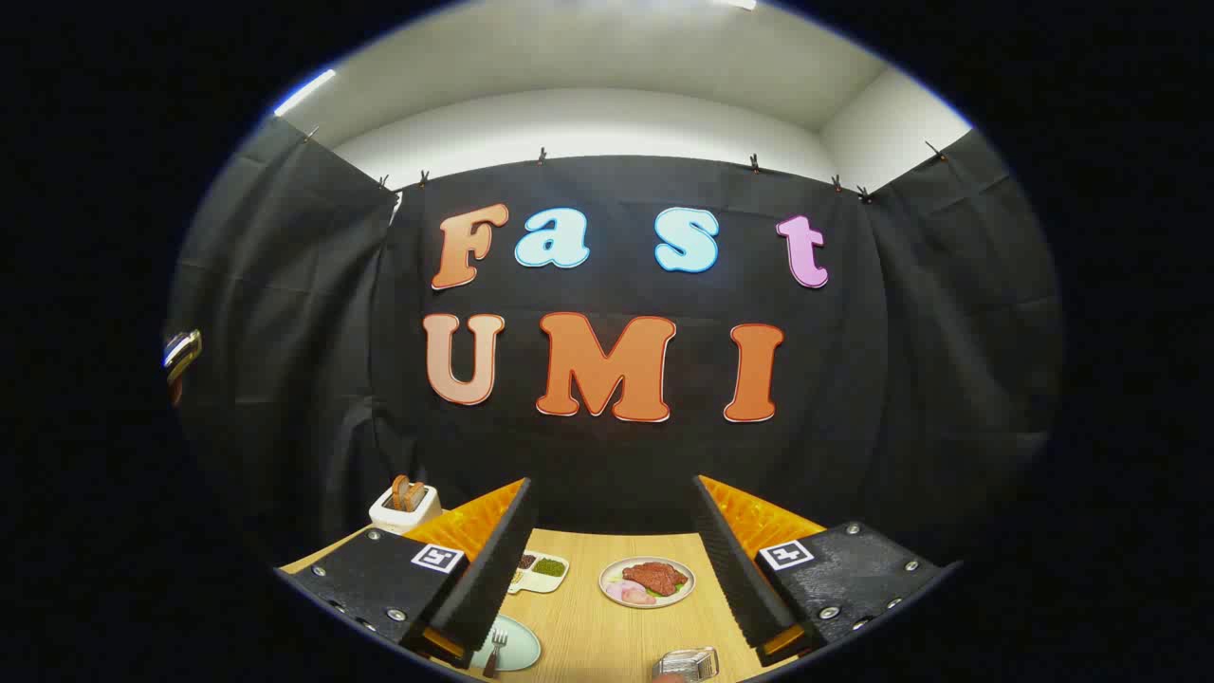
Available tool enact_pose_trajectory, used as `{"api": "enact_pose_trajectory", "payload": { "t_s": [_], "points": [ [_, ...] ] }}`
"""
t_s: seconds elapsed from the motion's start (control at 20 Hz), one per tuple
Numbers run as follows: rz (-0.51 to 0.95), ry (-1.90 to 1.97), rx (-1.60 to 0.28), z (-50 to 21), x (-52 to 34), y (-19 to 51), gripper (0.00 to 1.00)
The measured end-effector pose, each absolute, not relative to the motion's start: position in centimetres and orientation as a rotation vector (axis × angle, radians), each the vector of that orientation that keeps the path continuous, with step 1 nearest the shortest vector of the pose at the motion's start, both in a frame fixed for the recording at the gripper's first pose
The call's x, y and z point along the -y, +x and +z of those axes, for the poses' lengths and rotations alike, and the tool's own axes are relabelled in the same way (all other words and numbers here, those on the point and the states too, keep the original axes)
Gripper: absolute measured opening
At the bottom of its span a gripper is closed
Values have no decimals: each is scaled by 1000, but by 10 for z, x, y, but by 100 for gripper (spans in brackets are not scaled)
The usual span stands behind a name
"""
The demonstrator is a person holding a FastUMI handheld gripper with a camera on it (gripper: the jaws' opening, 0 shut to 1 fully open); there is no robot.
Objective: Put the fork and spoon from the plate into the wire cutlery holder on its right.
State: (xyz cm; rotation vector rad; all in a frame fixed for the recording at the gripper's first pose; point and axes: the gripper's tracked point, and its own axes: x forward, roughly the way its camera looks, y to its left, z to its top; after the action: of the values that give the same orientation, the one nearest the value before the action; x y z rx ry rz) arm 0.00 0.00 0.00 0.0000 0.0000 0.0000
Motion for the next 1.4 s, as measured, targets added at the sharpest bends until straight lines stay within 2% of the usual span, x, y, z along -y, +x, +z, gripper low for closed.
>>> {"api": "enact_pose_trajectory", "payload": {
  "t_s": [1.05, 1.4],
  "points": [
    [119, 15, -38, -12, -46, 3, 97],
    [210, 37, -155, -50, -49, 9, 97]
  ]
}}
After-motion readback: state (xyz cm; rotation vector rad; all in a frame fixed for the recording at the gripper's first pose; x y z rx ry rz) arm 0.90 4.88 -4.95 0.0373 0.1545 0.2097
